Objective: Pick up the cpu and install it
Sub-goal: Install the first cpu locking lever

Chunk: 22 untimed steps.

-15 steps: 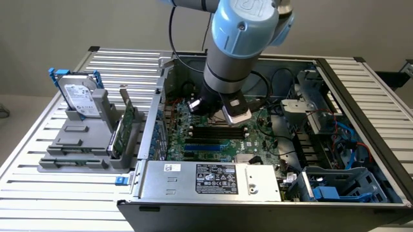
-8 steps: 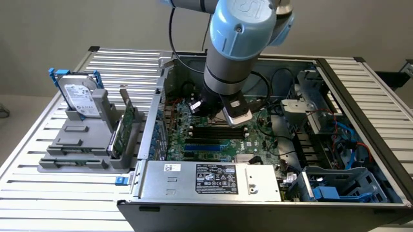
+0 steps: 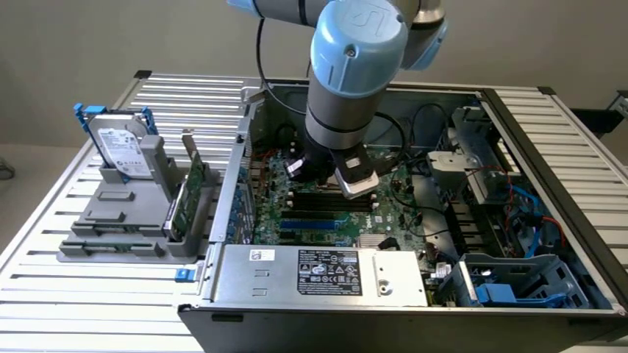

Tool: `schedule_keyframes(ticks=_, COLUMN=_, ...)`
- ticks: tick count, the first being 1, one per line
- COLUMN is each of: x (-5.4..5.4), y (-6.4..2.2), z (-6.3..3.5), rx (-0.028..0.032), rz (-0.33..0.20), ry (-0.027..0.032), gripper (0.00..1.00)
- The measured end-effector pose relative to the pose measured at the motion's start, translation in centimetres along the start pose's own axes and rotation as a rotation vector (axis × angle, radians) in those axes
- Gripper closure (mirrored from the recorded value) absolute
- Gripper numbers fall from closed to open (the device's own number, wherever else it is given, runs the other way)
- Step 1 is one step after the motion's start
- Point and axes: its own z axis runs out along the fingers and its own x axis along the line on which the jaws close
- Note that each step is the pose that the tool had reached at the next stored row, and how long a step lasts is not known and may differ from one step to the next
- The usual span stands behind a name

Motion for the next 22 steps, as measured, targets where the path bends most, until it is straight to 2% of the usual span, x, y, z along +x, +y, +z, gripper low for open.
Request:
schedule_keyframes(ticks=4, x=-0.2, y=0.0, z=0.16, rx=-0.0012, rz=0.0, ry=-0.0011, gripper=0.89)
schedule_keyframes(ticks=7, x=-0.2, y=0.0, z=0.25, rx=0.001, rz=0.002, ry=-0.0054, gripper=0.89)
schedule_keyframes(ticks=16, x=-0.3, y=0.15, z=0.79, rx=0.0053, rz=0.011, ry=-0.0299, gripper=0.89)
schedule_keyframes(ticks=17, x=-0.3, y=0.15, z=1.07, rx=0.0068, rz=0.013, ry=-0.0357, gripper=0.89)
schedule_keyframes(ticks=22, x=-0.2, y=0.03, z=1.46, rx=0.007, rz=0.014, ry=-0.0359, gripper=0.89)
